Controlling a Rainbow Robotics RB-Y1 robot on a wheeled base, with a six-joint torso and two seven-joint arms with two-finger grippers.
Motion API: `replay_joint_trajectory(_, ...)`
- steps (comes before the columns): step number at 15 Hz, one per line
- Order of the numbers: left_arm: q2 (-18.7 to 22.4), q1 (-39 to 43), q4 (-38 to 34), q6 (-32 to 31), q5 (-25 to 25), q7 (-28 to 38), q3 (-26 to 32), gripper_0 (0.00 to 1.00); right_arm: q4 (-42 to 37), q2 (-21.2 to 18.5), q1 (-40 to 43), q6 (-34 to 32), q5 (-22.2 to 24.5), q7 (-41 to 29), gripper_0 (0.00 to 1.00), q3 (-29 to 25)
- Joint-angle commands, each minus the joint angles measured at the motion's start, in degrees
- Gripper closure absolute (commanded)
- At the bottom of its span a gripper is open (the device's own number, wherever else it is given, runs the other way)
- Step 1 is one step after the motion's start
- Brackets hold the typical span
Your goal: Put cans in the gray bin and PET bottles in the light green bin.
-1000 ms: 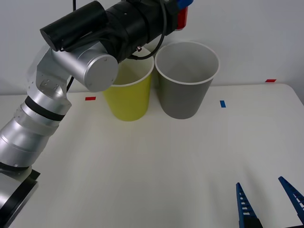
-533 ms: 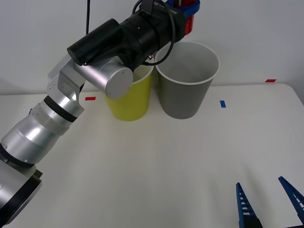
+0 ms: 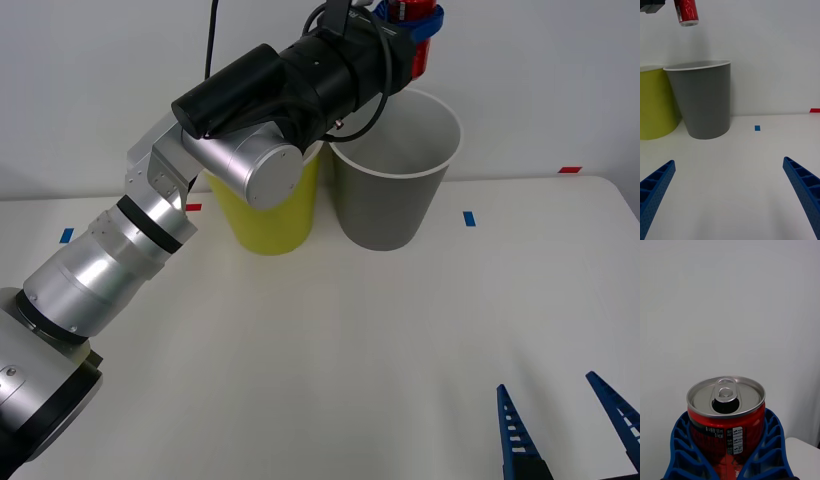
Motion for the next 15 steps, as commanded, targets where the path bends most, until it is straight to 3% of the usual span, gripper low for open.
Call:
replay_joint_trajectory(1, 0.1, 0.0, 2.2, -2.4, 0.0, 0.1, -0.5, 1.0, 0.0, 0.0, 0.0, 0.0, 0.0, 0.0, 0.0, 0.0)
replay_joint_trajectory(3, -0.3, 0.0, 4.3, -6.5, 0.0, 0.1, -2.5, 1.0, 0.0, 0.0, 0.0, 0.0, 0.0, 0.0, 0.0, 0.0)
replay_joint_trajectory(15, -1.4, 0.0, 4.4, -11.3, 0.7, 1.1, -6.9, 1.0, 0.0, 0.0, 0.0, 0.0, 0.0, 0.0, 0.0, 0.0)
